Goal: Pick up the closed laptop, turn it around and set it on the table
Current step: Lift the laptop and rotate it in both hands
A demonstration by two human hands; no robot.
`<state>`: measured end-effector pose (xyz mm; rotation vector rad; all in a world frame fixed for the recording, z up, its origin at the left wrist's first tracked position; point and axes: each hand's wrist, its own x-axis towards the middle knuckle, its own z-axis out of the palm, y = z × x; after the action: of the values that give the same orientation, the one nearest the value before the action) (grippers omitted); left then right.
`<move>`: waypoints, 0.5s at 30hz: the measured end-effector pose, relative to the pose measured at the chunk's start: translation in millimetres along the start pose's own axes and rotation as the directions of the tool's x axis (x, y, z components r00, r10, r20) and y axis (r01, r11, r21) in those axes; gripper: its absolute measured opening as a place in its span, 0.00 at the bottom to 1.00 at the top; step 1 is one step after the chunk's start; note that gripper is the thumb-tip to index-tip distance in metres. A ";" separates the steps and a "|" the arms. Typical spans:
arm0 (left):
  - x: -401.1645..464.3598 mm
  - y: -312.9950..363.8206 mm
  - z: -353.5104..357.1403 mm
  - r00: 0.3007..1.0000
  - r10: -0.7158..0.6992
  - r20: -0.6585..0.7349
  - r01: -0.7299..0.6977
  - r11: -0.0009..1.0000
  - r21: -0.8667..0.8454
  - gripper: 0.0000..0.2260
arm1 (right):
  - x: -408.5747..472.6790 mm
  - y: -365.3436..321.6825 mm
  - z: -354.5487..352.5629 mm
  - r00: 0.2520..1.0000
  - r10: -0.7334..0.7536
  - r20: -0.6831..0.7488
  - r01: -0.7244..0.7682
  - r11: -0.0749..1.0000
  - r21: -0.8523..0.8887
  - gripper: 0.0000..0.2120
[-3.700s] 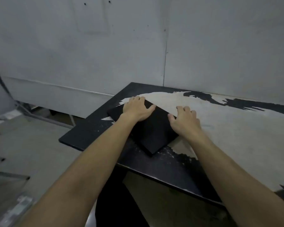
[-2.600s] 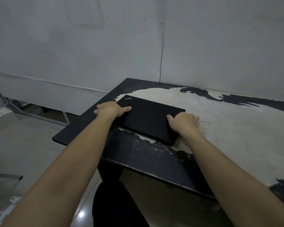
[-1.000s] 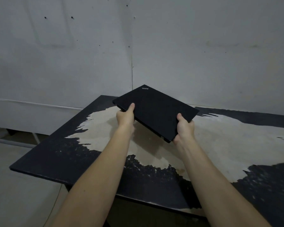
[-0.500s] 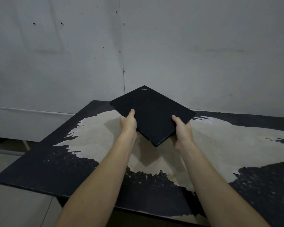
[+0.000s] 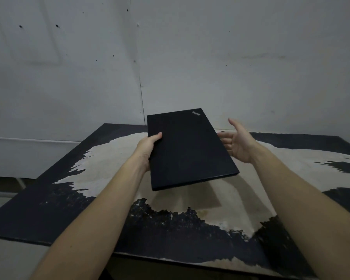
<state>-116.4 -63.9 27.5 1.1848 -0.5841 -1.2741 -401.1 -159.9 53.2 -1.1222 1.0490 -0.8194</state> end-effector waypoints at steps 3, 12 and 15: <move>-1.8 -6.3 1.7 0.999 -0.012 0.030 0.010 0.998 0.062 0.11 | 9.4 -15.6 3.5 1.000 0.007 0.019 -0.006 0.999 -0.042 0.37; -3.9 -20.4 13.3 0.995 -0.023 0.097 0.009 0.990 0.141 0.09 | 23.0 -7.5 22.6 0.991 0.122 0.054 -0.119 0.991 -0.058 0.16; -3.5 -20.1 16.1 0.993 -0.029 0.113 0.012 0.990 0.143 0.11 | 22.2 -2.7 27.5 0.992 0.129 0.010 -0.128 0.990 -0.063 0.14</move>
<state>-139.6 -63.5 15.9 1.2428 -0.7593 -1.3421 -368.0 -172.6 52.9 -1.0993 1.1294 -0.6797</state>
